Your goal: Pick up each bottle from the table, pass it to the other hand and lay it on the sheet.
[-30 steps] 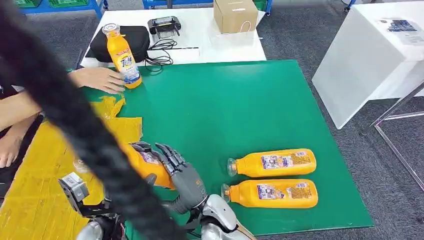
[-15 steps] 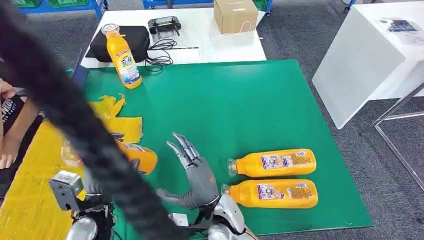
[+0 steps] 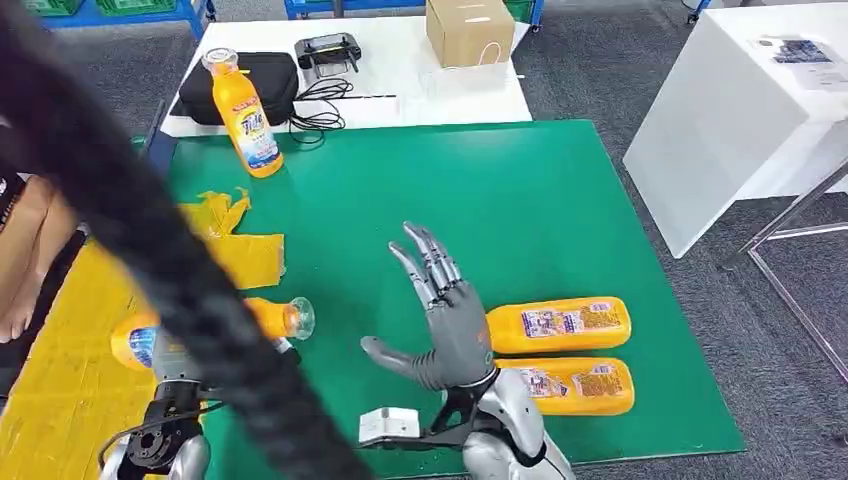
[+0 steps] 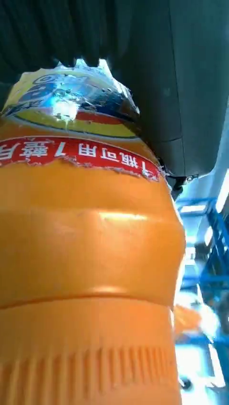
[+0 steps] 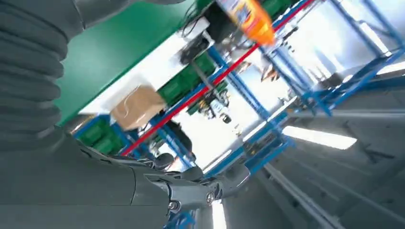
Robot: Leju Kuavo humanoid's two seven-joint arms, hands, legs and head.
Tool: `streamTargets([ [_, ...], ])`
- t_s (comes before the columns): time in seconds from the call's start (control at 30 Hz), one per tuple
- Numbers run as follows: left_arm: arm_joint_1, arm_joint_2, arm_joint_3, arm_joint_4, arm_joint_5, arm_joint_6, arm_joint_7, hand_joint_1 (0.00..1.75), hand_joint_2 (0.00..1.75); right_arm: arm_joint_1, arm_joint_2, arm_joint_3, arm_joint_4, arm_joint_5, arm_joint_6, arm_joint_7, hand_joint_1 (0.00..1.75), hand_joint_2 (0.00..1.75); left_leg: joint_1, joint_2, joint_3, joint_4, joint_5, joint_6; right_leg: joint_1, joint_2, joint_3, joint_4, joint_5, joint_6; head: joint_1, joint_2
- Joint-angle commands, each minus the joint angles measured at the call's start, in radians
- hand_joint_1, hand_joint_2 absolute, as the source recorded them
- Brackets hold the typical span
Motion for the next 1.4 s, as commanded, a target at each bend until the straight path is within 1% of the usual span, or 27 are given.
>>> streamTargets([
  [0.03,-0.137,0.038,0.07,0.317,-0.041,-0.002,0.056,1.75,1.75,-0.006,-0.061,-0.09,-0.042,0.022,0.028,0.039,0.0,1.75,0.001,-0.001,0.003,-0.001,0.0,0.0,0.001,-0.002,0.004,-0.001,-0.001,-0.001,0.0,0.0],
  [0.13,-0.139,0.03,0.099,0.335,-0.023,0.013,0.053,1.75,1.75,-0.01,-0.064,-0.091,-0.035,0.029,0.034,0.048,0.0,1.75,0.001,-0.002,0.005,-0.001,-0.002,0.0,0.002,-0.003,0.007,-0.002,-0.002,-0.001,0.0,0.0],
  [0.17,-0.14,0.027,0.108,0.341,-0.021,0.024,0.055,1.75,1.75,-0.011,-0.063,-0.09,-0.032,0.031,0.035,0.049,0.0,1.75,0.001,-0.001,0.004,-0.001,-0.001,0.0,0.002,-0.002,0.005,-0.001,-0.001,0.0,0.0,0.0],
  [0.2,-0.14,0.021,0.121,0.348,-0.017,0.04,0.06,1.29,1.75,-0.013,-0.064,-0.087,-0.028,0.034,0.044,0.055,0.0,1.75,0.002,-0.001,0.005,0.0,-0.002,0.0,0.003,-0.002,0.007,-0.002,-0.002,-0.001,0.0,0.0],
  [0.27,-0.14,0.021,0.121,0.348,-0.017,0.04,0.06,1.29,1.75,-0.013,-0.064,-0.087,-0.028,0.034,0.044,0.055,0.0,1.75,0.0,0.0,0.002,0.0,-0.001,0.0,0.001,-0.001,0.003,-0.001,-0.001,0.0,0.0,0.0],
  [0.3,-0.14,0.021,0.121,0.348,-0.017,0.04,0.06,1.29,1.75,-0.013,-0.064,-0.087,-0.028,0.034,0.044,0.055,0.0,1.75,0.001,-0.001,0.004,0.0,-0.002,0.0,0.002,-0.002,0.006,-0.001,-0.002,-0.001,0.0,0.0],
  [0.33,-0.14,0.021,0.121,0.348,-0.017,0.04,0.06,1.29,1.75,-0.013,-0.064,-0.087,-0.028,0.034,0.044,0.055,0.0,1.75,0.001,0.0,0.002,0.0,-0.001,0.0,0.001,-0.001,0.004,-0.001,-0.001,0.0,0.0,0.0],
  [0.37,-0.141,0.018,0.127,0.349,-0.018,0.048,0.062,0.0,1.75,-0.016,-0.063,-0.084,-0.02,0.038,0.047,0.058,0.0,1.75,0.0,-0.001,0.001,0.0,-0.001,0.0,0.001,-0.001,0.002,0.0,-0.001,0.0,0.0,0.0],
  [0.4,-0.14,0.014,0.134,0.348,-0.018,0.06,0.055,0.0,1.75,-0.018,-0.065,-0.085,-0.015,0.04,0.05,0.064,0.0,1.75,0.002,-0.001,0.006,0.001,-0.003,0.0,0.003,-0.002,0.008,-0.002,-0.002,-0.001,0.0,0.0],
  [0.43,-0.14,0.011,0.138,0.347,-0.014,0.065,0.052,0.0,1.75,-0.018,-0.067,-0.085,-0.01,0.041,0.054,0.066,0.0,1.75,0.001,-0.001,0.003,0.0,-0.001,0.0,0.002,-0.002,0.004,-0.001,-0.001,-0.001,0.0,0.0],
  [0.47,-0.136,0.006,0.145,0.34,-0.001,0.071,0.038,0.0,1.75,-0.024,-0.072,-0.086,0.002,0.053,0.069,0.078,0.0,1.75,0.002,-0.001,0.004,0.0,-0.002,0.0,0.003,-0.002,0.006,-0.001,-0.002,-0.001,0.0,0.0],
  [0.57,-0.123,0.0,0.149,0.316,0.026,0.061,0.013,0.0,1.75,-0.034,-0.087,-0.091,0.024,0.076,0.088,0.092,0.0,1.75,0.0,0.0,0.001,0.0,0.0,0.0,0.001,-0.001,0.002,-0.001,0.0,0.0,0.0,0.0],
  [0.6,-0.122,0.0,0.149,0.315,0.028,0.059,0.011,0.0,1.75,-0.034,-0.09,-0.092,0.025,0.077,0.09,0.093,0.0,1.75,0.001,0.0,0.004,0.0,-0.002,0.0,0.002,-0.001,0.005,-0.002,-0.001,0.0,0.0,0.0],
  [0.67,-0.119,0.0,0.15,0.314,0.035,0.055,0.007,0.0,1.75,-0.035,-0.093,-0.094,0.028,0.078,0.093,0.093,0.0,1.75,0.0,0.0,0.002,0.0,-0.001,0.0,0.001,-0.001,0.003,-0.001,-0.001,0.0,0.0,0.0],
  [0.77,-0.107,-0.001,0.155,0.316,0.07,0.037,-0.011,0.0,1.75,-0.036,-0.104,-0.104,0.033,0.092,0.106,0.105,0.0,1.75,0.001,0.0,0.004,0.0,-0.002,0.0,0.002,-0.002,0.006,-0.002,-0.001,0.0,0.0,0.0],
  [0.87,-0.09,-0.004,0.16,0.314,0.111,0.03,-0.036,0.0,1.75,-0.033,-0.115,-0.124,0.035,0.093,0.102,0.108,0.0,1.75,0.0,0.0,0.002,-0.001,-0.001,0.0,0.001,0.0,0.003,-0.001,0.0,0.0,0.0,0.0],
  [0.9,-0.085,-0.004,0.161,0.311,0.12,0.029,-0.041,0.0,1.75,-0.032,-0.119,-0.131,0.035,0.097,0.103,0.111,0.0,1.75,0.002,0.001,0.006,0.0,-0.003,0.0,0.003,-0.001,0.009,-0.003,-0.002,0.0,0.0,0.0],
  [0.93,-0.08,-0.005,0.161,0.307,0.128,0.025,-0.044,0.0,1.75,-0.031,-0.123,-0.14,0.036,0.101,0.102,0.113,0.0,1.75,0.0,0.0,0.002,-0.001,-0.001,0.0,0.001,0.0,0.003,-0.001,0.0,0.0,0.0,0.0],
  [0.97,-0.079,-0.005,0.16,0.307,0.129,0.024,-0.045,0.0,1.75,-0.031,-0.124,-0.142,0.036,0.101,0.102,0.113,0.0,1.75,0.001,0.001,0.004,-0.001,-0.002,0.0,0.001,-0.001,0.006,-0.002,-0.001,0.0,0.0,0.0],
  [1.03,-0.075,-0.003,0.157,0.308,0.133,0.017,-0.052,0.0,1.75,-0.032,-0.129,-0.148,0.034,0.1,0.101,0.111,0.0,1.75,0.0,0.0,0.002,-0.001,-0.001,0.0,0.001,0.0,0.003,-0.001,0.0,0.0,0.0,0.0],
  [1.07,-0.075,-0.002,0.154,0.31,0.143,0.008,-0.062,0.0,1.75,-0.03,-0.126,-0.153,0.032,0.1,0.098,0.11,0.0,1.75,0.001,0.0,0.004,0.0,-0.002,0.0,0.002,-0.001,0.006,-0.002,-0.001,0.0,0.0,0.0],
  [1.1,-0.074,0.003,0.15,0.316,0.17,-0.021,-0.078,0.0,1.75,-0.03,-0.122,-0.162,0.031,0.096,0.092,0.11,0.0,1.75,0.0,0.0,0.003,-0.001,-0.001,0.0,0.001,0.0,0.004,-0.001,-0.001,0.0,0.0,0.0],
  [1.27,-0.054,-0.017,0.166,0.294,0.251,0.021,-0.124,0.0,1.75,-0.036,-0.144,-0.182,0.036,0.108,0.106,0.123,0.0,1.75,0.0,0.001,0.003,-0.001,-0.001,0.0,0.001,0.0,0.005,-0.001,-0.001,0.0,0.0,0.0],
  [1.3,-0.054,-0.017,0.166,0.291,0.251,0.021,-0.123,0.0,1.75,-0.036,-0.147,-0.186,0.037,0.108,0.106,0.123,0.0,1.75,0.001,0.001,0.005,-0.001,-0.002,0.0,0.002,0.0,0.007,-0.002,-0.001,0.0,0.0,0.0],
  [1.37,-0.054,-0.017,0.166,0.291,0.251,0.021,-0.123,0.0,1.75,-0.036,-0.147,-0.186,0.037,0.108,0.106,0.123,0.0,1.75,0.0,0.0,0.003,-0.001,-0.001,0.0,0.001,0.0,0.005,-0.001,-0.001,0.0,0.0,0.0],
  [1.4,-0.039,-0.021,0.171,0.255,0.296,0.019,-0.152,0.0,1.75,-0.036,-0.153,-0.19,0.042,0.112,0.121,0.132,0.0,1.75,0.001,0.001,0.005,0.0,-0.002,0.0,0.002,0.0,0.008,-0.002,-0.001,0.0,0.0,0.0],
])
